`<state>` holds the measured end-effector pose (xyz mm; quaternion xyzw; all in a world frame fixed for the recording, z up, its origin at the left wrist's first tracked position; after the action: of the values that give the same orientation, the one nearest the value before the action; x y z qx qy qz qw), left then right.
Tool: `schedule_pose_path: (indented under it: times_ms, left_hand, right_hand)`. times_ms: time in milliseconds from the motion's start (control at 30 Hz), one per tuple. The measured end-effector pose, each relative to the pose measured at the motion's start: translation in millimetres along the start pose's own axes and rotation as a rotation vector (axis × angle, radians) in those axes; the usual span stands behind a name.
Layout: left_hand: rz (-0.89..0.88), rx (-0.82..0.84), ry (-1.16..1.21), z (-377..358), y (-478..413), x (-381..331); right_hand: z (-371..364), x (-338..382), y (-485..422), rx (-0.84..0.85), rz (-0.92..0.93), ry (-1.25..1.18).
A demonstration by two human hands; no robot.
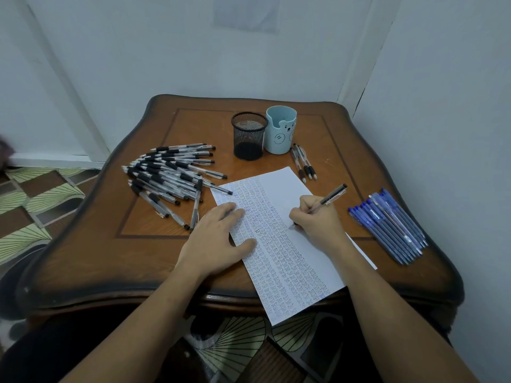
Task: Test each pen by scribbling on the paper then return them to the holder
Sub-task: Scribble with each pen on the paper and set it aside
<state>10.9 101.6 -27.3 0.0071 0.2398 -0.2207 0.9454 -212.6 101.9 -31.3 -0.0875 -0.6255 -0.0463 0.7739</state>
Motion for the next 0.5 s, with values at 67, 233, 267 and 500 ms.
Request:
schedule_pose_path:
  times_ms: [67, 233, 267, 500]
  left_hand:
    - [0.001, -0.003, -0.003, -0.4, -0.3, 0.2]
    - [0.001, -0.001, -0.006, -1.0, -0.4, 0.5]
    - [0.001, 0.001, -0.007, -0.8, -0.5, 0.3]
    - [0.001, -0.008, 0.005, 0.5, 0.1, -0.4]
  right_hand:
    - [2.1, 0.9, -0.4, -0.030, 0.013, -0.002]
    - [-0.9, 1.1, -0.5, -0.003, 0.022, 0.028]
    - [-0.1, 0.5, -0.9, -0.001, 0.014, 0.029]
    - [-0.2, -0.6, -1.9, -0.019, 0.012, 0.023]
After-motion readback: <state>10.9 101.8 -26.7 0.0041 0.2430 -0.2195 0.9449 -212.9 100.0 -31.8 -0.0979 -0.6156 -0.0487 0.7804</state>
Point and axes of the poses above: each hand's wrist, its own y-axis away from the middle knuckle, its own z-axis out of the back of the hand, x = y × z, the point moved 5 cm from there along -y, towards the middle knuckle, and after that the axes turned 1 degree about -x, right-handed, at the moved point
